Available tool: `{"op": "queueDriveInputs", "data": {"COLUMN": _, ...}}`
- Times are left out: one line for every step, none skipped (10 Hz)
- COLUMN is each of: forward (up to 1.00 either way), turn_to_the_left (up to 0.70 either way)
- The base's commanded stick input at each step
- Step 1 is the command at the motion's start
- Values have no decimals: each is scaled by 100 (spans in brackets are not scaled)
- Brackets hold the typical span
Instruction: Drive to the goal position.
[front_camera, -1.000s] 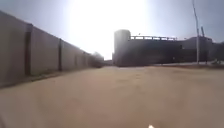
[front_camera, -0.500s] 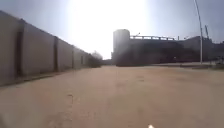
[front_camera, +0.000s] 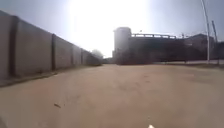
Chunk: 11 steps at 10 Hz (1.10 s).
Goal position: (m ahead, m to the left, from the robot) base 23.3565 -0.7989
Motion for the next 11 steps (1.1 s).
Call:
{"op": "queueDriveInputs", "data": {"forward": 100, "turn_to_the_left": 0}}
{"op": "queueDriveInputs", "data": {"forward": 100, "turn_to_the_left": 0}}
{"op": "queueDriveInputs", "data": {"forward": 100, "turn_to_the_left": 0}}
{"op": "queueDriveInputs", "data": {"forward": 100, "turn_to_the_left": 0}}
{"op": "queueDriveInputs", "data": {"forward": 100, "turn_to_the_left": 0}}
{"op": "queueDriveInputs", "data": {"forward": 100, "turn_to_the_left": 0}}
{"op": "queueDriveInputs", "data": {"forward": 100, "turn_to_the_left": 0}}
{"op": "queueDriveInputs", "data": {"forward": 100, "turn_to_the_left": 0}}
{"op": "queueDriveInputs", "data": {"forward": 100, "turn_to_the_left": 0}}
{"op": "queueDriveInputs", "data": {"forward": 100, "turn_to_the_left": 0}}
{"op": "queueDriveInputs", "data": {"forward": 100, "turn_to_the_left": 0}}
